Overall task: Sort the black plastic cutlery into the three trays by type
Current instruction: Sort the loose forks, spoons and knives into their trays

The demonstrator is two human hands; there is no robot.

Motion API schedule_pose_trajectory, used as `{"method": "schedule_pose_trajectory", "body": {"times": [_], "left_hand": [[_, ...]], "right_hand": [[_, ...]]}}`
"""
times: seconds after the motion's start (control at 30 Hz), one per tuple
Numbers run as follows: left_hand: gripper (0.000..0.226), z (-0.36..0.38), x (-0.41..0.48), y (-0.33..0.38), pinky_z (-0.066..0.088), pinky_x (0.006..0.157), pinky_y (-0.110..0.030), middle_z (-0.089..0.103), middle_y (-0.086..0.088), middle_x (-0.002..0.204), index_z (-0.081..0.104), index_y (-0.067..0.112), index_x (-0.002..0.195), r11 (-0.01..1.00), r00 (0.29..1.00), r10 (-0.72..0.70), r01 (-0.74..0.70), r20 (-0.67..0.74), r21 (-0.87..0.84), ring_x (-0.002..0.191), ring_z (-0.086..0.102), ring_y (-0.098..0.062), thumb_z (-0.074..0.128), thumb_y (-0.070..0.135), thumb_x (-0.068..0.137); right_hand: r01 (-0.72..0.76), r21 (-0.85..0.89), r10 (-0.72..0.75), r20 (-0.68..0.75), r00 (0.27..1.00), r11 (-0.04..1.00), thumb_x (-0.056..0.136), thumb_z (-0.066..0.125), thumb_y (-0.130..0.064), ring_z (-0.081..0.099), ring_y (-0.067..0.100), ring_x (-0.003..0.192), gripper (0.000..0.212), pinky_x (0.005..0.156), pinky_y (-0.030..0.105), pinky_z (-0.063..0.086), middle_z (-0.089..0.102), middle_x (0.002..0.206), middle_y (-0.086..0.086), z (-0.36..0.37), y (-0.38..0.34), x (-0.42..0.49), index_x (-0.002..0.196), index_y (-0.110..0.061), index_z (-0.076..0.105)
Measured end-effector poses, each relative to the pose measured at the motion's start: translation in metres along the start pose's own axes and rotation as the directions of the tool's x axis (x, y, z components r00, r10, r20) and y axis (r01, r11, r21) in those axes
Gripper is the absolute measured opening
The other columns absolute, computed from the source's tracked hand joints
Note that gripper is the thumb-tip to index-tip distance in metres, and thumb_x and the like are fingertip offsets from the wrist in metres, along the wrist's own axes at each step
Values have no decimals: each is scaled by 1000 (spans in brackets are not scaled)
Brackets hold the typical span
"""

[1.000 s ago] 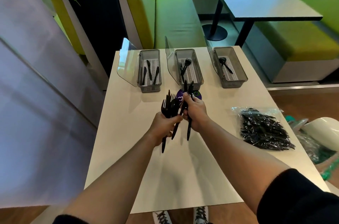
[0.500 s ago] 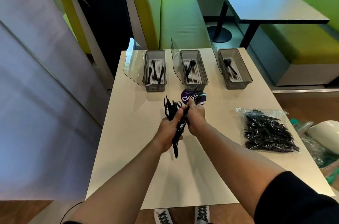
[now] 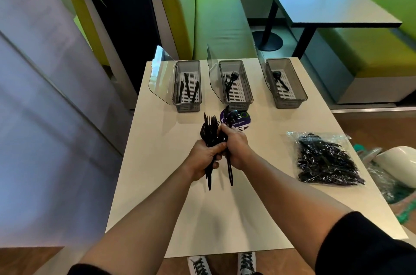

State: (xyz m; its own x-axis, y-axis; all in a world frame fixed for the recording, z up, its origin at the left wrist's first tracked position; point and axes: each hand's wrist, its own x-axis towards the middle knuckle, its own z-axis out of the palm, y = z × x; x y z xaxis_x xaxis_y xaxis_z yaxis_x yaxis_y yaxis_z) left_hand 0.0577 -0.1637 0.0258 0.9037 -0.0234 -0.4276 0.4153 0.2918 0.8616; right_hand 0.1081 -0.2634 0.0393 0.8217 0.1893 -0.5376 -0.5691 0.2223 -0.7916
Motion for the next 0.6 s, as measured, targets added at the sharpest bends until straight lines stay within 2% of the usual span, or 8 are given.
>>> {"method": "schedule_pose_trajectory", "body": {"times": [0.1,0.2,0.3,0.4,0.43,0.47,0.53,0.6], "left_hand": [[7,-1,3,0,32,43,-21,55,-6,74,64,6,102,1000,1000,-17,18,-19,16,52,43,-9,64,10,97],[2,-1,6,-1,31,42,-21,54,-7,75,63,9,97,1000,999,-27,27,-17,5,51,42,-10,63,11,97],[4,-1,8,0,31,42,-21,57,-10,79,63,9,98,999,999,-35,35,8,-14,52,42,-11,63,13,98],[11,-4,11,0,31,43,-21,60,-15,87,64,6,105,999,999,-44,44,25,-4,53,44,-11,63,15,98],[12,-6,12,0,31,43,-21,60,-18,91,65,6,106,999,999,-46,46,29,-1,53,44,-12,63,15,98],[12,-8,12,0,31,43,-21,62,-19,94,65,6,107,999,998,-48,48,34,8,53,45,-12,62,14,99],[13,-10,13,0,31,44,-21,66,-15,90,67,8,107,998,998,-48,46,45,41,53,44,-11,60,15,100],[14,-10,14,0,32,44,-21,67,-8,80,68,10,107,997,999,-36,34,38,75,52,43,-10,59,18,101]], "right_hand": [[-5,-33,7,57,998,999,105,50,-24,74,29,88,21,52,28,51,74,113,19,-4,-3,0,113,-10,64],[-20,-23,23,134,991,1000,107,46,-20,75,22,77,25,53,26,54,77,95,14,-8,-7,-1,112,-4,65],[-20,-54,28,162,986,998,107,45,-24,76,26,91,32,67,30,59,77,104,17,-11,-10,1,122,-2,63],[2,-109,13,132,991,994,106,48,-30,73,33,102,36,90,48,59,75,111,19,-9,-11,6,124,-2,62],[9,-125,6,116,993,992,105,49,-31,73,35,101,36,91,51,58,75,111,19,-8,-11,7,122,-2,62],[26,-150,-9,111,994,988,105,51,-31,74,35,95,33,84,49,60,75,109,19,-9,-13,7,118,-4,63],[69,-197,-44,130,991,978,105,52,-30,68,26,69,25,52,34,54,74,99,17,-12,-16,10,107,-8,64],[101,-217,-71,142,987,971,105,52,-25,63,25,62,24,43,30,44,71,93,18,-18,-18,13,105,-4,63]]}}
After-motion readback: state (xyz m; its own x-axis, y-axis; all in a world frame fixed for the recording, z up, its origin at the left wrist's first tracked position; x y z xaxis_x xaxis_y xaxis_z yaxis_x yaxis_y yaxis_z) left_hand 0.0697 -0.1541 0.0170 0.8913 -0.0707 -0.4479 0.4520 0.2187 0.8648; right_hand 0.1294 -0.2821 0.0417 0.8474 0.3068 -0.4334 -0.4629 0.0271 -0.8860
